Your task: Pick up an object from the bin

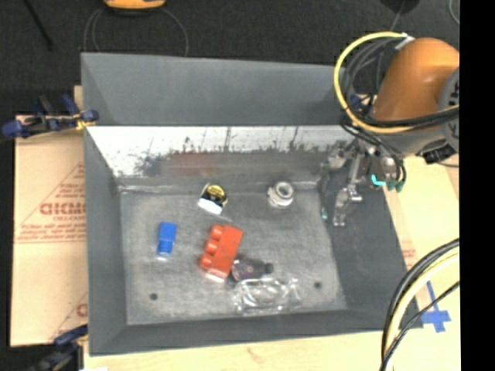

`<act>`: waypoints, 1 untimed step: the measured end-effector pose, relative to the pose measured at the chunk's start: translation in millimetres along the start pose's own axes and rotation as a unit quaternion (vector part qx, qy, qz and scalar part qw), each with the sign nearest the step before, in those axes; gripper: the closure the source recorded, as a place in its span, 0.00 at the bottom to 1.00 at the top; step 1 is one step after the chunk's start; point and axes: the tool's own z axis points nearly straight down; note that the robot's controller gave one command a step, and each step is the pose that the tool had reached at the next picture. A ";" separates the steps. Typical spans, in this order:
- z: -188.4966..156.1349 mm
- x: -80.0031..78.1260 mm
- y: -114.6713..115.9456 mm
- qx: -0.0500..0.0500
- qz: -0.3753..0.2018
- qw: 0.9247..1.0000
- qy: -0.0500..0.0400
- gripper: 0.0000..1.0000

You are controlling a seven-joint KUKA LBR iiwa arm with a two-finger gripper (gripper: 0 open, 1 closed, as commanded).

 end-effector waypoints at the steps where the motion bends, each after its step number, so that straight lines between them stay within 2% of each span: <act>1: 84.1 -18.4 78.2 -0.003 0.061 0.998 0.000 0.00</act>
Offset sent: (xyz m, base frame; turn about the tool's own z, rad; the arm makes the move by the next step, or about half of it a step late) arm 0.0187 0.0740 -0.0809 0.1277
